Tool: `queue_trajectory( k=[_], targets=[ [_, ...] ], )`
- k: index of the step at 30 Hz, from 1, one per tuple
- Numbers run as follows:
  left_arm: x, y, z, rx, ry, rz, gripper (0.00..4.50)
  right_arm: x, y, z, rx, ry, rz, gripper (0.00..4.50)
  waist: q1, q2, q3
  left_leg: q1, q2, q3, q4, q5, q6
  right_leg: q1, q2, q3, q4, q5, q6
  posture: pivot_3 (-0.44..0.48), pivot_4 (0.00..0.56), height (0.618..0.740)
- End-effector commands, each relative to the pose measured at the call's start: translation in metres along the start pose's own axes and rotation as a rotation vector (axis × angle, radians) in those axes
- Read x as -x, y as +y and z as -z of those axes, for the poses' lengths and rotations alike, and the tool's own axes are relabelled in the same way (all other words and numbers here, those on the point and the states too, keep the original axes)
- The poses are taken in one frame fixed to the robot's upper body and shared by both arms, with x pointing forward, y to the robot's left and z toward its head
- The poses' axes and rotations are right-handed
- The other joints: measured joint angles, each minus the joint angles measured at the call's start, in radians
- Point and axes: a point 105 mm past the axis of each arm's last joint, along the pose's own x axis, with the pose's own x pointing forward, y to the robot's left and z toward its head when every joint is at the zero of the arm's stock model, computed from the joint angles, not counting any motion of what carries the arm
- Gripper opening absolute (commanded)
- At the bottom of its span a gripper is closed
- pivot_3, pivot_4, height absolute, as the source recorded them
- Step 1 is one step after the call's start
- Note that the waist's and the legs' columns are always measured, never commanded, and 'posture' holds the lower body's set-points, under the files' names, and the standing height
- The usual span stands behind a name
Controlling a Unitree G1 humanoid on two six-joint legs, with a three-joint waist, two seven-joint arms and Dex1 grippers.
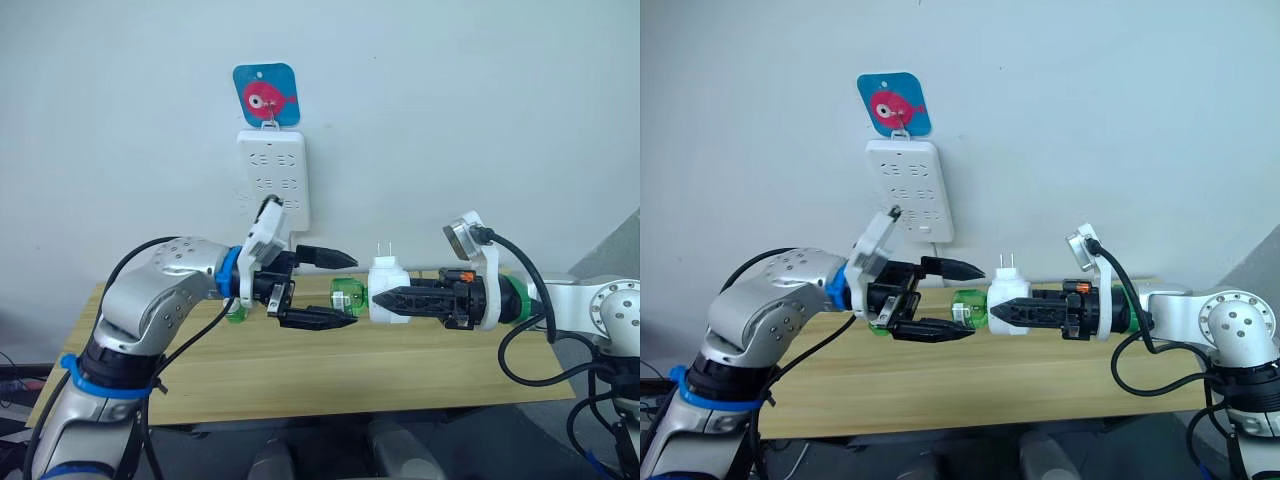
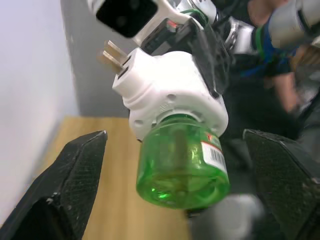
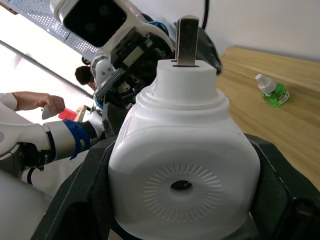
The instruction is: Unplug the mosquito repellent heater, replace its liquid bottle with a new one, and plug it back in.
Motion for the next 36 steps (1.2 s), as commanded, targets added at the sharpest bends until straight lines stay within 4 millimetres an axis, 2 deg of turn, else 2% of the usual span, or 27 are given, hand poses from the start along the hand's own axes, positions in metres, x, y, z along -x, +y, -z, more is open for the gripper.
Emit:
queue_trajectory(
  k=[1, 6, 9, 16, 25, 28, 33, 34, 36],
  targets=[
    [0.002, -0.011, -0.006, -0.239, -0.014, -0.011, 4.50, 0.004, 0.006, -0.007, 0.015, -0.026, -0.020, 3.04, 0.000, 0.000, 0.000, 0.000, 0.000, 0.000, 0.000, 0.000, 0.000, 0.000, 0.000, 0.000, 0.000, 0.000, 0.000, -0.155, 0.073, 0.704],
    [0.001, -0.020, 0.005, -0.451, -0.056, -0.081, 4.50, 0.003, 0.004, -0.011, 0.013, -0.039, -0.015, 3.04, 0.006, 0.000, 0.000, 0.000, 0.000, 0.001, 0.000, 0.000, 0.000, 0.000, 0.000, 0.001, 0.000, 0.000, 0.000, -0.149, 0.074, 0.704],
    [-0.002, -0.011, 0.011, -0.535, -0.052, -0.151, 4.50, 0.002, 0.004, -0.011, 0.014, -0.040, -0.016, 3.04, 0.015, 0.000, -0.001, 0.000, 0.000, 0.001, 0.000, 0.000, 0.000, 0.000, 0.000, 0.001, 0.000, 0.000, 0.000, -0.147, 0.077, 0.704],
    [-0.004, -0.001, 0.021, -0.572, -0.034, -0.206, 4.50, 0.001, 0.004, -0.012, 0.017, -0.043, -0.016, 3.04, 0.018, 0.000, -0.001, 0.000, 0.000, 0.002, 0.000, 0.000, 0.000, 0.000, 0.000, 0.002, 0.000, 0.000, 0.000, -0.147, 0.079, 0.704],
    [-0.013, -0.003, 0.013, -0.567, -0.100, -0.184, 4.50, 0.000, 0.004, -0.012, 0.019, -0.041, -0.016, 3.04, 0.018, 0.000, -0.001, 0.001, 0.000, 0.002, 0.000, 0.000, 0.000, 0.000, 0.000, 0.001, 0.000, 0.000, 0.000, -0.149, 0.081, 0.704],
    [-0.013, -0.004, 0.015, -0.560, -0.086, -0.169, 3.98, 0.000, 0.004, -0.011, 0.020, -0.040, -0.015, 3.04, 0.018, 0.000, -0.001, 0.001, 0.000, 0.002, 0.000, 0.000, 0.000, 0.000, 0.000, 0.001, 0.000, 0.000, 0.000, -0.151, 0.083, 0.704],
    [-0.013, -0.003, 0.016, -0.536, -0.078, -0.158, 2.43, -0.001, 0.005, -0.010, 0.020, -0.040, -0.017, 3.04, 0.018, 0.000, -0.001, 0.001, 0.000, 0.002, 0.000, 0.000, 0.000, 0.000, 0.000, 0.001, 0.000, 0.000, 0.000, -0.152, 0.084, 0.704],
    [-0.013, -0.004, 0.015, -0.528, -0.075, -0.150, 2.28, -0.001, 0.005, -0.010, 0.021, -0.039, -0.018, 3.04, 0.018, 0.000, -0.001, 0.001, 0.000, 0.002, 0.000, 0.000, 0.000, 0.000, 0.000, 0.001, 0.000, 0.000, 0.000, -0.152, 0.084, 0.704],
    [-0.013, -0.002, 0.012, -0.424, -0.076, -0.138, 2.28, -0.001, 0.006, -0.010, 0.025, -0.035, -0.023, 3.04, 0.018, 0.000, 0.000, 0.001, 0.000, 0.001, 0.000, 0.000, 0.000, 0.000, 0.000, 0.001, 0.000, 0.000, 0.000, -0.152, 0.084, 0.704]
  ],
)
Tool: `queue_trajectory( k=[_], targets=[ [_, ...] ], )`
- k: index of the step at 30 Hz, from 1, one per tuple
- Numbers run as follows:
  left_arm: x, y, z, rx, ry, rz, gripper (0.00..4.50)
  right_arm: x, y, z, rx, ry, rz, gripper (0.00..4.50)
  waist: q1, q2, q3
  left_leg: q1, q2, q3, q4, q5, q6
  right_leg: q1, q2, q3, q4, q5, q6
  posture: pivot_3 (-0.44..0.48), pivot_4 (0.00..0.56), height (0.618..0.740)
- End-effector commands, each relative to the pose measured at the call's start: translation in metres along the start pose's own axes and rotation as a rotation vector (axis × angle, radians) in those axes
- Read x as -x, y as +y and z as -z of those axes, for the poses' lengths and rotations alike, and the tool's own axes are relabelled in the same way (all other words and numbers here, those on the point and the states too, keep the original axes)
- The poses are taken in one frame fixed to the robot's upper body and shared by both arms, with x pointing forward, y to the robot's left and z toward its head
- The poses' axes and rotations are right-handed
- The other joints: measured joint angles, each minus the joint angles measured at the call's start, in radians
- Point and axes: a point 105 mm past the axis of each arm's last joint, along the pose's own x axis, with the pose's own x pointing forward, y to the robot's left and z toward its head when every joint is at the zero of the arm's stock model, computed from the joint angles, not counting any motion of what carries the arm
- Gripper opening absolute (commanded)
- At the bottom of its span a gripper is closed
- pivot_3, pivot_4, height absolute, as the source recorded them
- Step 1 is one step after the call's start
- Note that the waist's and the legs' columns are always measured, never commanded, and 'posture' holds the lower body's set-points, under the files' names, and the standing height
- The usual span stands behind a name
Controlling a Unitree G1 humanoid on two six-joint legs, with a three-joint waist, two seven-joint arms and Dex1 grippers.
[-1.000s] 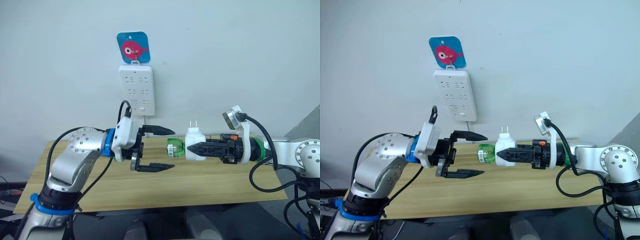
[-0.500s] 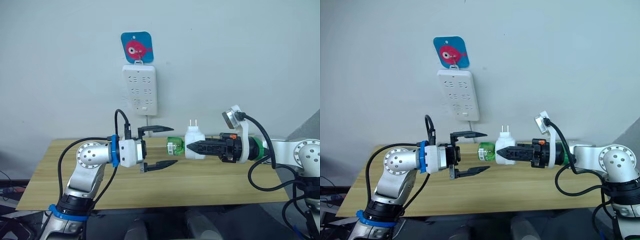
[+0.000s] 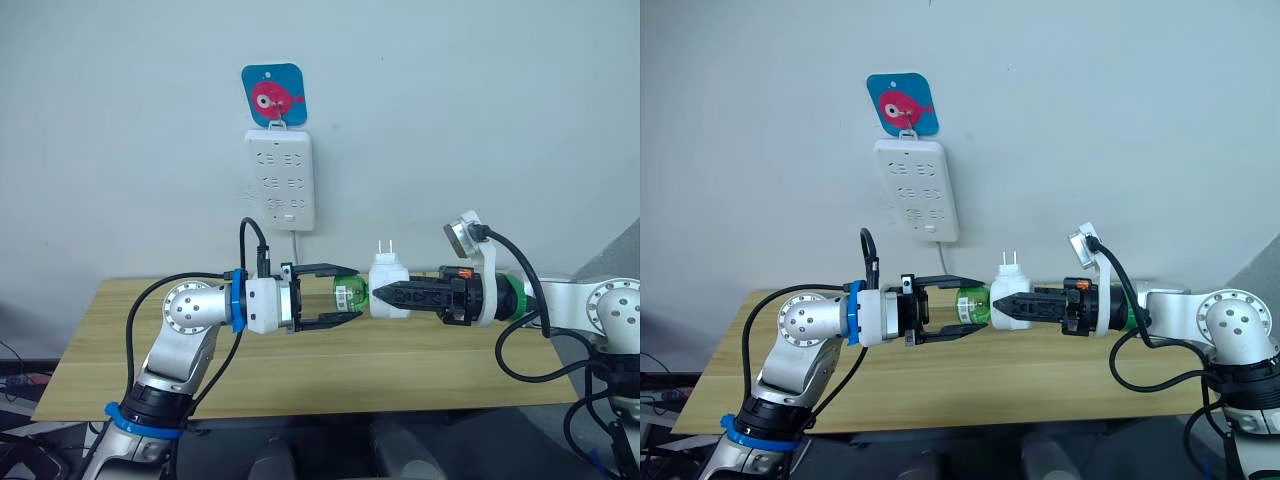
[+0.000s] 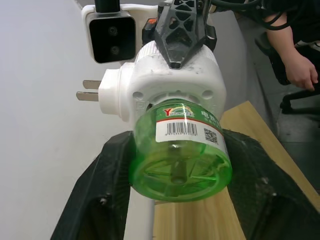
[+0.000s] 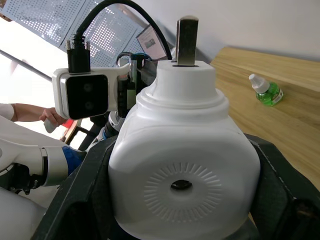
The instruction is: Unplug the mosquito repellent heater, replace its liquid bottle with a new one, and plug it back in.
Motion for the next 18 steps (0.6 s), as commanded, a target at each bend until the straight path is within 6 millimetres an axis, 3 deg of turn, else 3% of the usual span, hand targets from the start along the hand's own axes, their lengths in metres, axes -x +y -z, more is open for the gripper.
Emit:
queue_trajectory(
  k=[1, 5, 9, 12, 17, 18],
  targets=[
    [-0.001, 0.006, -0.012, 0.171, -0.019, 0.033, 2.28, -0.001, 0.015, -0.007, 0.053, -0.013, -0.061, 3.04, -0.001, 0.000, 0.000, 0.000, 0.000, 0.000, 0.000, 0.000, 0.000, 0.000, 0.000, 0.000, 0.000, 0.000, 0.000, -0.156, 0.085, 0.704],
    [0.004, 0.015, -0.015, 0.692, 0.048, 0.090, 2.28, -0.002, 0.022, 0.001, 0.093, 0.052, -0.087, 3.04, -0.003, 0.000, 0.000, 0.000, 0.000, -0.002, 0.000, 0.000, 0.000, 0.000, 0.000, -0.001, 0.001, 0.000, 0.000, -0.154, 0.085, 0.704],
    [0.011, 0.021, -0.018, 0.992, 0.133, 0.195, 2.28, -0.004, 0.027, 0.006, 0.123, 0.087, -0.110, 3.04, -0.002, 0.000, 0.000, 0.000, 0.000, -0.003, 0.000, 0.000, 0.000, 0.000, 0.001, -0.003, 0.001, 0.000, 0.000, -0.151, 0.083, 0.704],
    [0.008, 0.032, -0.024, 1.049, 0.111, 0.208, 2.28, -0.005, 0.029, 0.010, 0.138, 0.104, -0.119, 3.04, -0.001, 0.000, 0.000, 0.000, 0.000, -0.003, 0.000, 0.000, 0.000, 0.000, 0.001, -0.003, 0.000, 0.000, 0.000, -0.155, 0.084, 0.704],
    [0.006, 0.029, -0.025, 0.920, 0.099, 0.221, 2.28, -0.005, 0.029, 0.011, 0.139, 0.097, -0.115, 3.04, -0.001, 0.000, 0.000, 0.000, 0.000, -0.003, -0.001, 0.000, 0.000, -0.001, 0.001, -0.003, 0.000, 0.000, 0.000, -0.166, 0.087, 0.704],
    [0.005, 0.027, -0.026, 0.889, 0.093, 0.227, 3.00, -0.005, 0.029, 0.010, 0.136, 0.092, -0.113, 3.04, -0.001, 0.000, 0.000, 0.000, 0.000, -0.003, -0.001, 0.000, 0.000, -0.001, 0.001, -0.003, 0.000, 0.000, 0.000, -0.166, 0.087, 0.704]
  ],
)
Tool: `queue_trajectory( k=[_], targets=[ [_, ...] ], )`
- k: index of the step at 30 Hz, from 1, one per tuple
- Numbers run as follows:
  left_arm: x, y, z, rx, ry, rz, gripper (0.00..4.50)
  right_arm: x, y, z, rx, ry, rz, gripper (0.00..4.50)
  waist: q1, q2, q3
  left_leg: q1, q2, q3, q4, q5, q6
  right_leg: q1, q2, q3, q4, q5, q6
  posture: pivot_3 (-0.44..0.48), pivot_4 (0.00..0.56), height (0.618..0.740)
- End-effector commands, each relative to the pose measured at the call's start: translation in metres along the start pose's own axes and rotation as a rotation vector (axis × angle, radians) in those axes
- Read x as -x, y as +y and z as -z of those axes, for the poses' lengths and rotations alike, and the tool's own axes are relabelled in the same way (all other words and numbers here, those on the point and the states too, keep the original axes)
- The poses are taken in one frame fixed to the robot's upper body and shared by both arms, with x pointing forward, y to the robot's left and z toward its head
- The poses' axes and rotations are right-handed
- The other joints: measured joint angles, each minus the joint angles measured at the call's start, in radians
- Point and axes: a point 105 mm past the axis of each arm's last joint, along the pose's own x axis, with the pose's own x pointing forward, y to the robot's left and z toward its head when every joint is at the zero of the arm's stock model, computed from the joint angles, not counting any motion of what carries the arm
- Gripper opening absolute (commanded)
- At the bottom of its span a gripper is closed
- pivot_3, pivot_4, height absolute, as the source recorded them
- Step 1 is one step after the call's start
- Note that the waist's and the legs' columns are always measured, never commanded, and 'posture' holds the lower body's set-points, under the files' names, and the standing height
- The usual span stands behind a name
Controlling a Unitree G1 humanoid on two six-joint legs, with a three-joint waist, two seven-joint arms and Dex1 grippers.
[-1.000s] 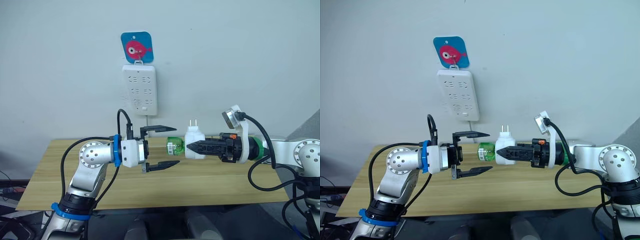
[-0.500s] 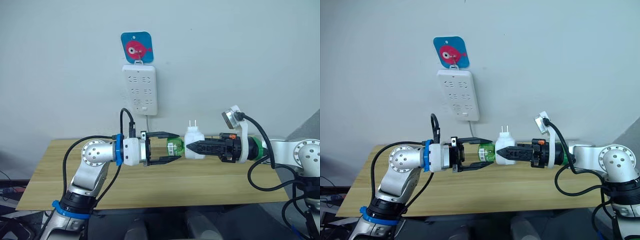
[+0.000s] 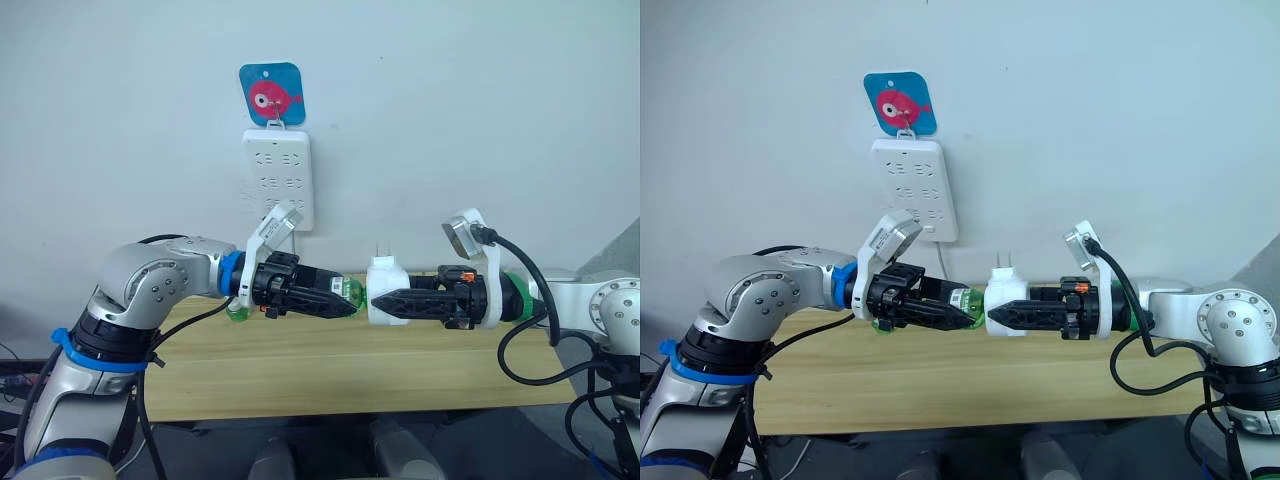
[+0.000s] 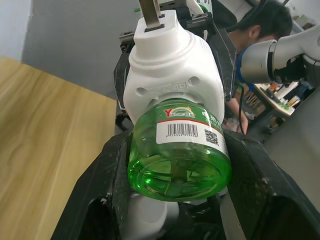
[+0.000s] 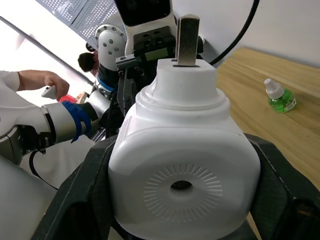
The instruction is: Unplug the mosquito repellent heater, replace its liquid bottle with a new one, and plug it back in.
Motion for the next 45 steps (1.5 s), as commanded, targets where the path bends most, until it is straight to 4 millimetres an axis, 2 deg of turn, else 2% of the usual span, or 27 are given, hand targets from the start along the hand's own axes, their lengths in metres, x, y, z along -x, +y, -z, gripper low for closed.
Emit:
queue_trajectory(
  k=[1, 5, 11, 17, 20, 24, 26, 38, 41, 45],
  targets=[
    [0.002, -0.004, -0.012, -0.181, -0.031, -0.028, 3.24, -0.004, 0.013, 0.006, 0.021, 0.032, -0.049, 3.04, 0.002, 0.000, 0.000, 0.000, 0.000, 0.000, 0.000, 0.000, 0.000, 0.000, 0.000, 0.000, 0.000, 0.000, 0.000, -0.164, 0.086, 0.704],
    [-0.002, -0.008, -0.010, -0.381, -0.057, -0.053, 4.47, -0.002, 0.011, 0.002, -0.002, 0.010, -0.042, 3.04, 0.004, 0.000, 0.000, 0.000, 0.000, 0.001, 0.001, 0.000, 0.000, 0.000, 0.000, 0.001, 0.000, 0.000, 0.000, -0.164, 0.087, 0.704],
    [0.002, -0.016, -0.003, -0.548, -0.122, -0.146, 4.48, 0.003, 0.007, -0.001, -0.035, -0.012, -0.022, 3.04, 0.004, 0.000, 0.000, 0.000, 0.000, 0.002, 0.001, 0.000, 0.000, 0.000, 0.000, 0.002, -0.001, 0.000, 0.000, -0.159, 0.088, 0.704],
    [0.013, -0.019, -0.005, -0.666, -0.181, -0.249, 4.48, 0.006, 0.003, -0.001, -0.053, -0.020, -0.006, 3.04, 0.006, 0.000, 0.000, 0.000, 0.000, 0.002, 0.001, 0.000, 0.000, 0.001, 0.000, 0.003, -0.001, 0.000, 0.000, -0.152, 0.088, 0.704],
    [0.011, -0.024, 0.011, -0.796, -0.131, -0.228, 4.48, 0.005, 0.002, -0.001, -0.054, -0.021, -0.004, 3.04, 0.005, 0.000, 0.000, 0.001, 0.000, 0.003, 0.001, 0.000, 0.000, 0.001, 0.000, 0.003, -0.001, 0.000, 0.000, -0.147, 0.087, 0.704],
    [0.007, -0.017, 0.026, -0.917, -0.074, -0.220, 4.48, 0.004, 0.001, -0.002, -0.052, -0.023, -0.004, 3.04, 0.008, 0.000, 0.000, 0.001, 0.000, 0.003, 0.001, 0.000, 0.000, 0.001, 0.000, 0.003, -0.001, 0.000, 0.000, -0.144, 0.087, 0.704],
    [0.005, -0.012, 0.026, -0.973, -0.063, -0.230, 4.48, 0.004, 0.001, -0.003, -0.050, -0.023, -0.004, 3.04, 0.010, 0.000, 0.000, 0.001, 0.000, 0.003, 0.001, 0.000, 0.000, 0.001, 0.000, 0.003, -0.001, 0.000, 0.000, -0.144, 0.087, 0.704],
    [-0.004, -0.006, 0.020, -1.013, -0.140, -0.226, 4.48, 0.001, 0.001, -0.003, -0.041, -0.026, -0.002, 3.04, 0.003, 0.000, 0.000, 0.001, 0.000, 0.003, 0.001, 0.000, 0.000, 0.000, 0.000, 0.003, -0.001, 0.000, 0.000, -0.161, 0.083, 0.704],
    [-0.005, -0.006, 0.019, -1.010, -0.147, -0.220, 3.85, 0.001, 0.001, -0.003, -0.041, -0.027, -0.001, 3.04, 0.003, 0.000, 0.000, 0.001, 0.000, 0.003, 0.001, 0.000, 0.000, 0.001, 0.000, 0.004, -0.001, 0.000, 0.000, -0.161, 0.083, 0.704],
    [-0.006, -0.005, 0.021, -0.997, -0.138, -0.214, 2.54, 0.001, 0.001, -0.003, -0.041, -0.027, 0.000, 3.04, 0.003, 0.000, 0.000, 0.001, 0.000, 0.003, 0.001, 0.000, 0.000, 0.001, 0.000, 0.004, 0.000, 0.000, 0.000, -0.161, 0.080, 0.704]
  ],
)
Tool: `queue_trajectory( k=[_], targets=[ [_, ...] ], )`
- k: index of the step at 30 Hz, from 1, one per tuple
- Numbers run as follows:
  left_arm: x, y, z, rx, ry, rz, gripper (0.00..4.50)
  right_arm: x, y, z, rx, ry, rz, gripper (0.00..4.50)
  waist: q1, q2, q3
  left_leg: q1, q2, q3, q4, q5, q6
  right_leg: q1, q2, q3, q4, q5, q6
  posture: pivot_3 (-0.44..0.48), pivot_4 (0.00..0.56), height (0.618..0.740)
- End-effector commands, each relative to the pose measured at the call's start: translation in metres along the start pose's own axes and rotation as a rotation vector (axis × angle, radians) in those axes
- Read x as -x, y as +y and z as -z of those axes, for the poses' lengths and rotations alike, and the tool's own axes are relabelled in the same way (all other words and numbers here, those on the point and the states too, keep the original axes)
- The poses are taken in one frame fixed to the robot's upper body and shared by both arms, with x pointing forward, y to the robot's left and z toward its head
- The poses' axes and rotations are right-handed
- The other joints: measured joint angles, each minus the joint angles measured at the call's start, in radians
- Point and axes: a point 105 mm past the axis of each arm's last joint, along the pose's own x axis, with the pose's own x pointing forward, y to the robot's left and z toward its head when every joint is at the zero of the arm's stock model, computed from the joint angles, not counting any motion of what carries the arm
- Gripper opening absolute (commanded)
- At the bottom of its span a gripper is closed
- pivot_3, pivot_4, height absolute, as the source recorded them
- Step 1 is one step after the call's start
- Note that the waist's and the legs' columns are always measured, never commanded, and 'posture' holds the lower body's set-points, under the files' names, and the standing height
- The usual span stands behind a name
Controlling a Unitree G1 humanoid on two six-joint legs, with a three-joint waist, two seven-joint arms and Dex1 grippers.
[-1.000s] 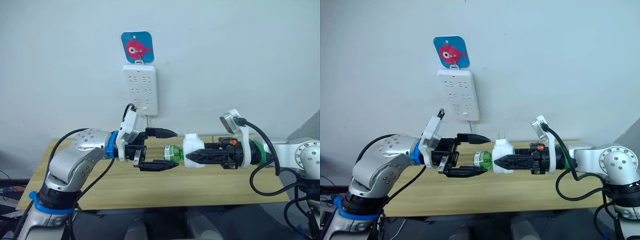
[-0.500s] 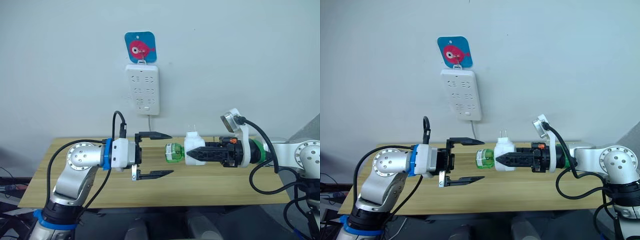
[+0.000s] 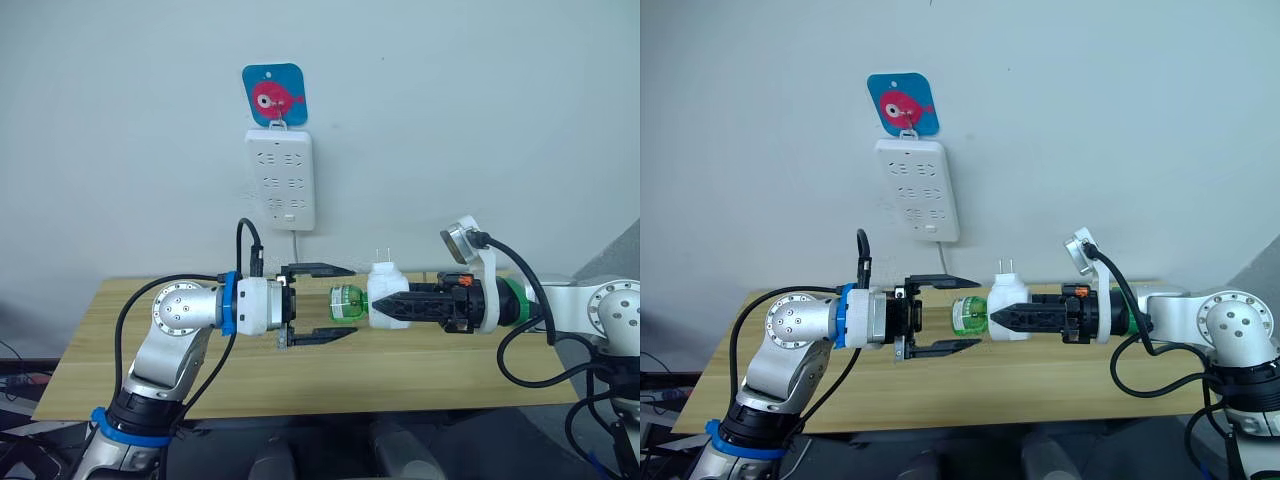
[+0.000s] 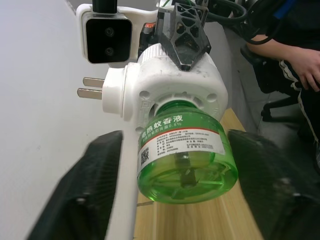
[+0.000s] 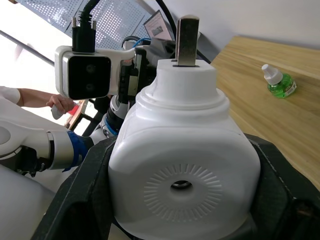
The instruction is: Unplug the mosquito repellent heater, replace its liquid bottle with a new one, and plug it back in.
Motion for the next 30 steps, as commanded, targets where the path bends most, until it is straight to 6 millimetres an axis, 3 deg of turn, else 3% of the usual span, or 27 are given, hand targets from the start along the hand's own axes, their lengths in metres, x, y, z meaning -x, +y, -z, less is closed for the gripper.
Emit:
queue_trajectory(
  k=[1, 6, 15, 20, 27, 30],
  targets=[
    [-0.001, 0.001, -0.002, 0.000, -0.013, -0.001, 2.27, -0.001, 0.010, -0.008, 0.046, -0.021, -0.033, 3.04, 0.000, 0.000, 0.000, 0.000, 0.000, 0.000, 0.000, 0.000, 0.000, 0.000, 0.000, 0.000, 0.000, 0.000, 0.000, -0.161, 0.080, 0.704],
    [0.002, 0.003, 0.000, 0.096, 0.016, 0.013, 2.22, -0.001, 0.011, -0.007, 0.060, -0.011, -0.029, 3.04, -0.001, 0.000, 0.000, 0.000, 0.000, 0.000, 0.000, 0.000, 0.000, 0.000, 0.000, 0.000, 0.000, 0.000, 0.000, -0.164, 0.076, 0.704],
    [0.034, 0.007, 0.013, 0.897, 0.217, 0.109, 2.22, -0.004, 0.017, 0.004, 0.171, 0.061, -0.031, 3.04, -0.005, 0.000, 0.000, 0.000, 0.000, -0.001, 0.000, 0.000, 0.000, 0.000, 0.000, -0.002, 0.000, 0.000, 0.000, -0.165, 0.077, 0.704],
    [0.042, 0.017, 0.008, 1.141, 0.213, 0.095, 2.22, -0.006, 0.023, 0.008, 0.245, 0.082, -0.053, 3.04, -0.007, 0.000, 0.000, 0.000, 0.000, -0.002, -0.001, 0.000, 0.000, -0.001, 0.000, -0.003, 0.000, 0.000, 0.000, -0.173, 0.079, 0.704],
    [0.042, 0.012, -0.002, 1.157, 0.203, 0.139, 2.22, -0.005, 0.025, 0.008, 0.302, 0.093, -0.048, 3.04, -0.005, 0.000, 0.000, -0.001, 0.000, -0.003, -0.001, 0.000, 0.000, -0.001, 0.000, -0.003, -0.001, 0.000, 0.000, -0.173, 0.080, 0.704],
    [0.050, 0.007, 0.004, 1.098, 0.247, 0.117, 2.22, 0.003, 0.005, 0.005, 0.306, 0.089, 0.080, 3.04, -0.005, 0.000, 0.000, -0.001, 0.000, -0.002, -0.001, 0.000, 0.000, -0.001, 0.000, -0.003, 0.000, 0.000, 0.000, -0.170, 0.079, 0.704]
  ],
)
